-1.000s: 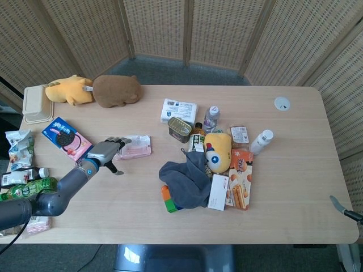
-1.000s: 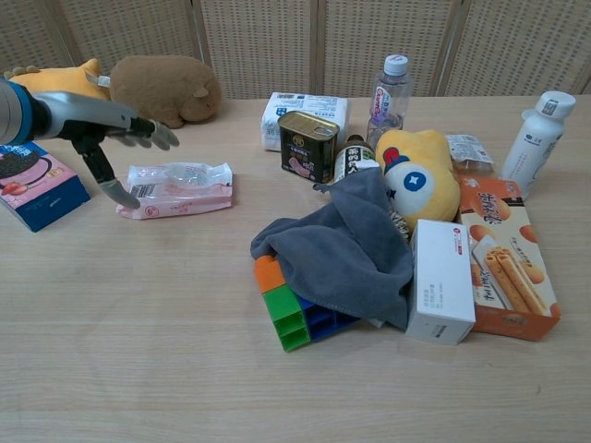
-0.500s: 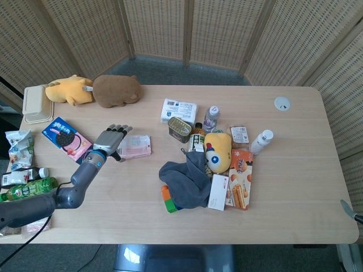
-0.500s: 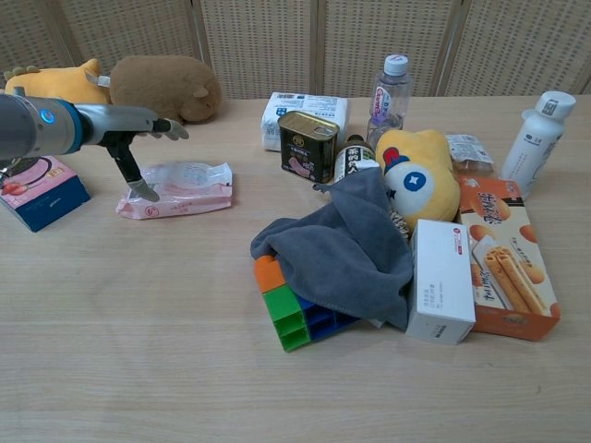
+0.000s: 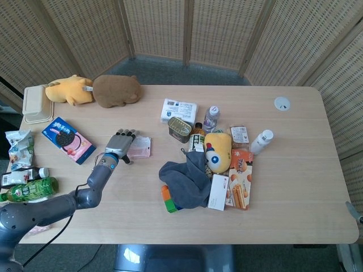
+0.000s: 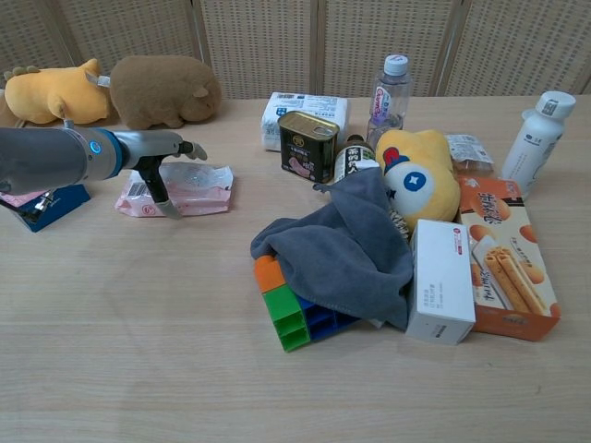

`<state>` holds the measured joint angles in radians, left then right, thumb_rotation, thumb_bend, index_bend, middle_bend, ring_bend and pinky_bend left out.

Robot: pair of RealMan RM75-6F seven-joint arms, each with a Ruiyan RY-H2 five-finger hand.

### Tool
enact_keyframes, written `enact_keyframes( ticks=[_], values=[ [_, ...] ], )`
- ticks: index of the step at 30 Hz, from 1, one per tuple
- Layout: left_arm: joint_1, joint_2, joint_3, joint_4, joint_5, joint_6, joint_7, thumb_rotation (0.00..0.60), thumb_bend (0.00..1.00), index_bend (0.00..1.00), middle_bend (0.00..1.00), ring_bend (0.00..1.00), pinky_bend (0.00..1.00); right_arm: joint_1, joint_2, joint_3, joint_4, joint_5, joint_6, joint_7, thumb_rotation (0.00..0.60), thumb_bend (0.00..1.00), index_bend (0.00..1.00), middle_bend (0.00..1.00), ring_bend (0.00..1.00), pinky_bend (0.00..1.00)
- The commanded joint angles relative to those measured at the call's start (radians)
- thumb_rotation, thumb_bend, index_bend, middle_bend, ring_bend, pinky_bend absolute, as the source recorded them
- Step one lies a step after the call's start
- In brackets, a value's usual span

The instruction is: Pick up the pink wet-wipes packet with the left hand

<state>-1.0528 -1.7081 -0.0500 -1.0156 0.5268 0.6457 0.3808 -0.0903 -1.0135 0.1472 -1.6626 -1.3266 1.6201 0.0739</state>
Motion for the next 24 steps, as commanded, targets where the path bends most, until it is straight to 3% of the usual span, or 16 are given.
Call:
enact_keyframes(
  ticks=[1, 4, 5, 8, 15, 24],
  values=[
    [0.017, -0.015, -0.016, -0.002, 0.012, 0.041, 0.006, 0.600, 0.22, 0.48, 0.48, 0.62, 0.31, -0.002, -0.001, 0.001, 0.002, -0.003, 0.004, 0.004, 0.349, 0.20, 0.00, 0.00, 0.00, 0.00],
    [0.036, -0.020, -0.025, -0.010, 0.033, 0.087, 0.010, 0.600, 0.26, 0.69, 0.69, 0.85, 0.56, -0.005, -0.001, 0.001, 0.004, -0.004, 0.007, 0.008, 0.346, 0.20, 0.00, 0.00, 0.00, 0.00],
    [0.041, -0.017, -0.026, -0.014, 0.034, 0.090, 0.014, 0.600, 0.28, 0.72, 0.76, 0.92, 0.64, -0.006, -0.001, 0.002, 0.005, -0.004, 0.008, 0.010, 0.346, 0.20, 0.00, 0.00, 0.00, 0.00],
    [0.056, -0.003, -0.033, -0.034, 0.031, 0.093, 0.022, 0.600, 0.31, 0.74, 0.84, 0.99, 0.74, -0.008, -0.003, 0.004, 0.008, -0.006, 0.010, 0.018, 0.348, 0.20, 0.00, 0.00, 0.00, 0.00],
    [0.105, 0.080, -0.096, -0.127, 0.046, 0.155, -0.028, 0.600, 0.32, 0.76, 0.86, 1.00, 0.77, -0.008, -0.010, 0.005, 0.024, -0.013, 0.007, 0.035, 0.348, 0.20, 0.00, 0.00, 0.00, 0.00],
    [0.192, 0.374, -0.190, -0.414, 0.103, 0.260, -0.108, 0.600, 0.31, 0.72, 0.84, 1.00, 0.76, 0.006, -0.036, 0.003, 0.057, -0.024, -0.017, 0.061, 0.347, 0.20, 0.00, 0.00, 0.00, 0.00]
  ],
)
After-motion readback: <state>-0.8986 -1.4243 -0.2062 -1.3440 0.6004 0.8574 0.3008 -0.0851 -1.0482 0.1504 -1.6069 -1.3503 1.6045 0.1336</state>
